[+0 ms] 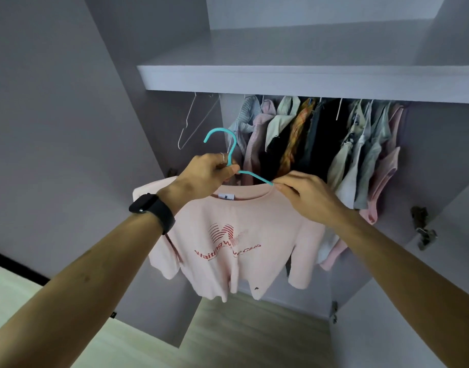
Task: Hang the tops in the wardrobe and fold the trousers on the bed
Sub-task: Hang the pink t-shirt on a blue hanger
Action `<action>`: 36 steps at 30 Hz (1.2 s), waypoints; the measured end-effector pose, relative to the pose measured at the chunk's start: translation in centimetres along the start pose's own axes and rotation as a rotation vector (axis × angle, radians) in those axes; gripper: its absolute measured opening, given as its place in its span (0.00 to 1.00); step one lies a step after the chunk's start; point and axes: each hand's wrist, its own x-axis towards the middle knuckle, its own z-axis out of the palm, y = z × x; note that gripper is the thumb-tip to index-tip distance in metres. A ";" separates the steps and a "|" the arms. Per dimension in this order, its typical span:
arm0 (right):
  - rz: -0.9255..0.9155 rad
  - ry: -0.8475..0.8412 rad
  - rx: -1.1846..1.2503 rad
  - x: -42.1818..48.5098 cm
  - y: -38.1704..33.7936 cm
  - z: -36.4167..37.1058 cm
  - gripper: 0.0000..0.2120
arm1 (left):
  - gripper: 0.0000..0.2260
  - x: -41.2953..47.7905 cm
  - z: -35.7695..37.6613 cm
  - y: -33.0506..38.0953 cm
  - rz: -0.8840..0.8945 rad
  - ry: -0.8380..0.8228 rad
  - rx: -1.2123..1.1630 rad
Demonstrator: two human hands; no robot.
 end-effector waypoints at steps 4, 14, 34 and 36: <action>0.017 -0.073 0.029 -1.1 -0.4 0.9 0.10 | 0.09 -0.3 1.1 -0.3 -0.038 -0.021 0.009; 0.143 -0.221 0.039 -1.6 -1.8 2.4 0.05 | 0.06 1.4 3.9 -3.4 0.061 -0.090 -0.042; 0.813 -0.116 0.418 8.5 -12.2 18.7 0.07 | 0.33 11.8 -9.2 -14.0 0.309 0.464 0.459; 0.828 -0.048 0.467 10.8 -11.9 19.0 0.05 | 0.31 13.6 -10.6 -13.2 0.385 0.509 0.511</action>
